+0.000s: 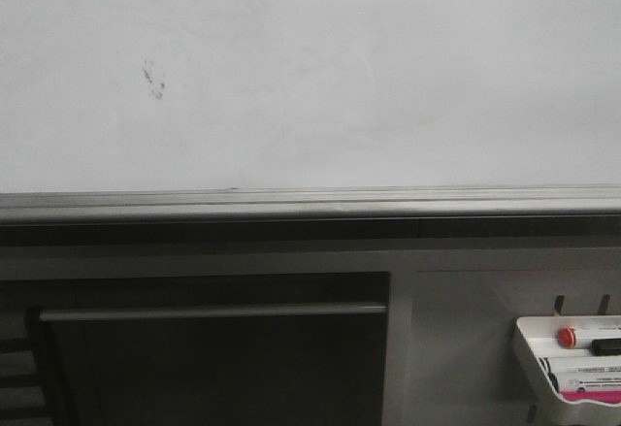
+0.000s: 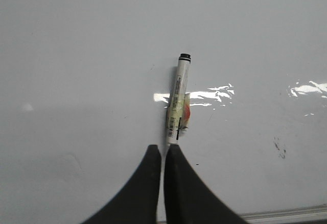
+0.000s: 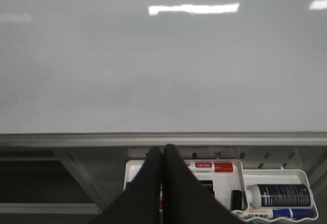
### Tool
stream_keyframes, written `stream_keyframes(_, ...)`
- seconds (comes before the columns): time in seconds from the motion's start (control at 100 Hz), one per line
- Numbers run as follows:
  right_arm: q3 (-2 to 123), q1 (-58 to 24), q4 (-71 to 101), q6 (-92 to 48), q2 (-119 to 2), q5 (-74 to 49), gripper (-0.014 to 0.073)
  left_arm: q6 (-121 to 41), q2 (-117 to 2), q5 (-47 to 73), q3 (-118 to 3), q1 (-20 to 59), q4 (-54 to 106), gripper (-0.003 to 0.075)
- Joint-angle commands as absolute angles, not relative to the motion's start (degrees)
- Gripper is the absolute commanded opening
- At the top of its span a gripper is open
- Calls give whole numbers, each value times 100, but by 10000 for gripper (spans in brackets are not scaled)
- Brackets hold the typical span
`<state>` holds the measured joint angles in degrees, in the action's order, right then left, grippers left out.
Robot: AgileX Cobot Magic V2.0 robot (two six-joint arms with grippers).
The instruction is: Write number 2 on whiteboard
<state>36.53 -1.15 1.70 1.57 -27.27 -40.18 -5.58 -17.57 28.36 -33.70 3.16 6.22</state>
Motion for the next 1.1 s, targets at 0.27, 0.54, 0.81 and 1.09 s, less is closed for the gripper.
stream_keyframes(0.27, 3850, -126, 187, 79, -3417, -3598, 62, -561, -1972, 2298, -3373, 310, 646, 300)
stream_keyframes(0.54, 3850, -126, 382, 79, -3432, -3433, 334, -753, -2708, 2084, -3373, 351, 646, 492)
stream_keyframes(0.81, 3850, -126, 395, 79, -3432, -3433, 332, -1029, -4211, 2106, -3893, 782, 357, 449)
stream_keyframes(1.09, 3850, -126, 395, 79, -3432, -3433, 332, -1029, -5681, 2047, -4510, 793, 357, 449)
